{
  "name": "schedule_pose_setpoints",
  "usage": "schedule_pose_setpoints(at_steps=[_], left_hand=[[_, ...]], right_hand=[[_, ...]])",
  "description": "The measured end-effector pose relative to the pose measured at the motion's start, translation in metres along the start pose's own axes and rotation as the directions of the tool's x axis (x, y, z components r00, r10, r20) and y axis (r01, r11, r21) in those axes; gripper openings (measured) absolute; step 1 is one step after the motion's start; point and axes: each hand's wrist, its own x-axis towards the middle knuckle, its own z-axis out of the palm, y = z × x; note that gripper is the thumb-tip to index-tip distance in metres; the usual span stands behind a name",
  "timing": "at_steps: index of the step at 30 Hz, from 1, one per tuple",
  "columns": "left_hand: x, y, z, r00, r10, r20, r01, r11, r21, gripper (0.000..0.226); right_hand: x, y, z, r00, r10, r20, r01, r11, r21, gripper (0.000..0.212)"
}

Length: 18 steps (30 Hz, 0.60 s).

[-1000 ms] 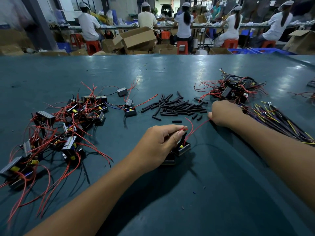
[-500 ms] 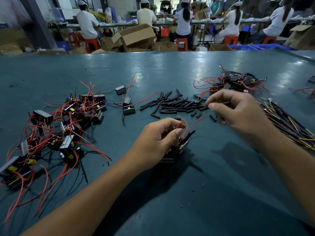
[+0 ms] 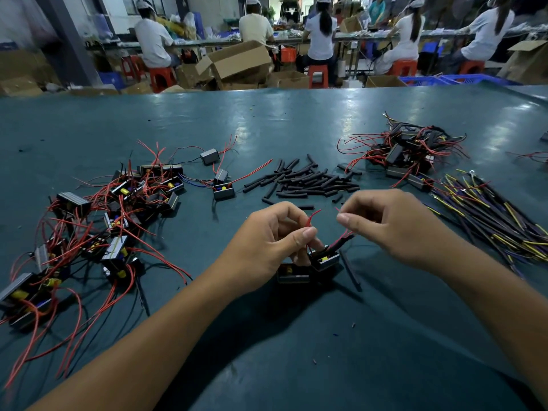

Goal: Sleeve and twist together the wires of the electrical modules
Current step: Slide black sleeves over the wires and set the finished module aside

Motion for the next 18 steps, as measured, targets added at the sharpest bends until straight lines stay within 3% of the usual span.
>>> schedule_pose_setpoints(at_steps=[2, 3, 5, 11, 14, 18], left_hand=[[0.000, 0.000, 0.000, 1.000, 0.004, -0.022, -0.005, 1.000, -0.028, 0.016], [0.000, 0.000, 0.000, 0.999, 0.014, -0.038, -0.015, 1.000, -0.017, 0.020], [-0.001, 0.000, 0.001, 0.998, 0.024, -0.063, -0.023, 1.000, 0.018, 0.025], [0.001, -0.001, -0.001, 0.991, 0.054, -0.121, -0.055, 0.998, -0.003, 0.019], [0.000, 0.000, -0.002, 0.986, 0.066, -0.152, -0.070, 0.997, -0.024, 0.020], [0.000, -0.001, -0.002, 0.977, 0.061, -0.202, -0.065, 0.998, -0.009, 0.017]], right_hand=[[-0.001, -0.006, 0.005, 0.996, -0.040, 0.086, 0.013, 0.953, 0.303, 0.004], [-0.002, -0.007, 0.009, 0.989, -0.064, 0.133, 0.015, 0.938, 0.345, 0.005], [-0.003, -0.008, 0.021, 0.979, -0.099, 0.178, 0.034, 0.940, 0.340, 0.011], [-0.003, -0.008, 0.041, 0.988, -0.095, 0.120, 0.059, 0.959, 0.277, 0.013], [-0.005, -0.008, 0.044, 0.994, -0.068, 0.085, 0.033, 0.934, 0.356, 0.003], [-0.010, -0.009, 0.050, 0.998, 0.047, 0.034, -0.058, 0.867, 0.495, 0.009]])
